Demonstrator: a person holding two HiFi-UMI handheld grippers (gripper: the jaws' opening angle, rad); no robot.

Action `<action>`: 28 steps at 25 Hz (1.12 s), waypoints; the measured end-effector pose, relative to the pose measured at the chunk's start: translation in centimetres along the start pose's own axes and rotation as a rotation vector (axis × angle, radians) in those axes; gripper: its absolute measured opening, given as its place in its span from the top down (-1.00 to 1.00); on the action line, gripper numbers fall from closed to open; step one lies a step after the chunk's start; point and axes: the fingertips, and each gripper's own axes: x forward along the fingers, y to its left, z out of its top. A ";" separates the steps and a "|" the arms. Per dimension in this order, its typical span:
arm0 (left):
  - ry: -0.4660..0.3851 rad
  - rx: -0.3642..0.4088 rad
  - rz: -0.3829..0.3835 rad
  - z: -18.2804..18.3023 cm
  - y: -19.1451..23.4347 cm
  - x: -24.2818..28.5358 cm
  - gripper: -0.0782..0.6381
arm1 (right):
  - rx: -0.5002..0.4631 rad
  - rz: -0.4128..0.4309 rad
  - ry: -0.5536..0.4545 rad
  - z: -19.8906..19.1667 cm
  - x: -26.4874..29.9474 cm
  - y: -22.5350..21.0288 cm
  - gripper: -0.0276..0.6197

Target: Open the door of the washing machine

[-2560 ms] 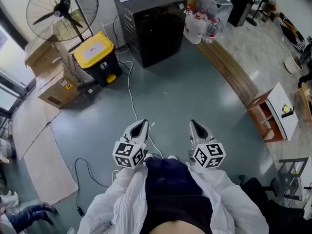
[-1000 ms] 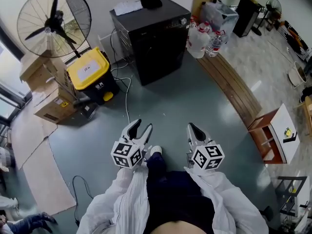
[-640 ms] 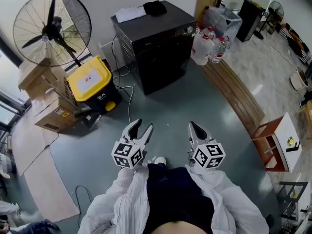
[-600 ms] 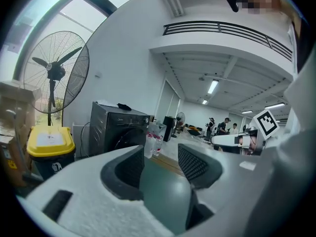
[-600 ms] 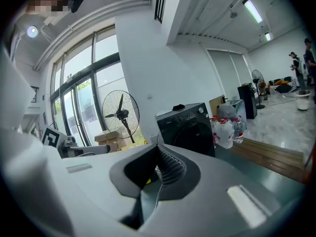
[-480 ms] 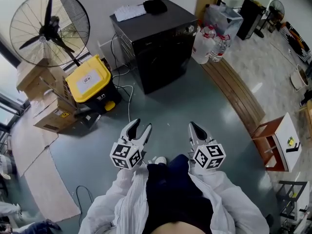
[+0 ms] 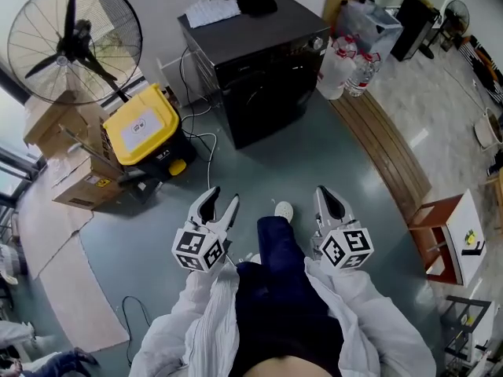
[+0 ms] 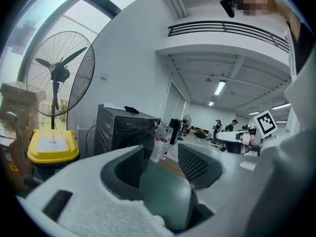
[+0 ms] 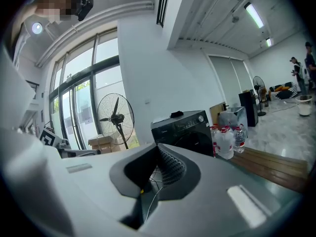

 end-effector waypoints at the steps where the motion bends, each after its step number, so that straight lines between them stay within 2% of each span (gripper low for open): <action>1: -0.001 -0.002 0.002 0.2 0.4 0.9 0.21 | -0.002 0.000 -0.001 0.3 0.8 -0.7 0.89; 9: -0.016 0.036 0.006 4.4 3.5 11.7 0.21 | -0.044 -0.049 -0.028 4.9 8.4 -9.4 0.89; 13: -0.013 0.050 0.018 6.2 5.2 16.8 0.21 | -0.033 -0.058 -0.030 6.8 12.3 -13.3 0.89; 18: 0.024 0.086 0.017 6.9 6.6 22.9 0.21 | -0.054 -0.017 0.003 7.8 17.1 -16.2 0.89; 24: 0.034 0.044 0.004 6.4 8.0 27.4 0.21 | -0.054 0.068 0.049 7.4 21.8 -17.5 0.89; 28: 0.080 0.046 0.006 5.1 9.3 28.7 0.21 | -0.044 0.111 0.085 6.5 23.5 -17.5 0.89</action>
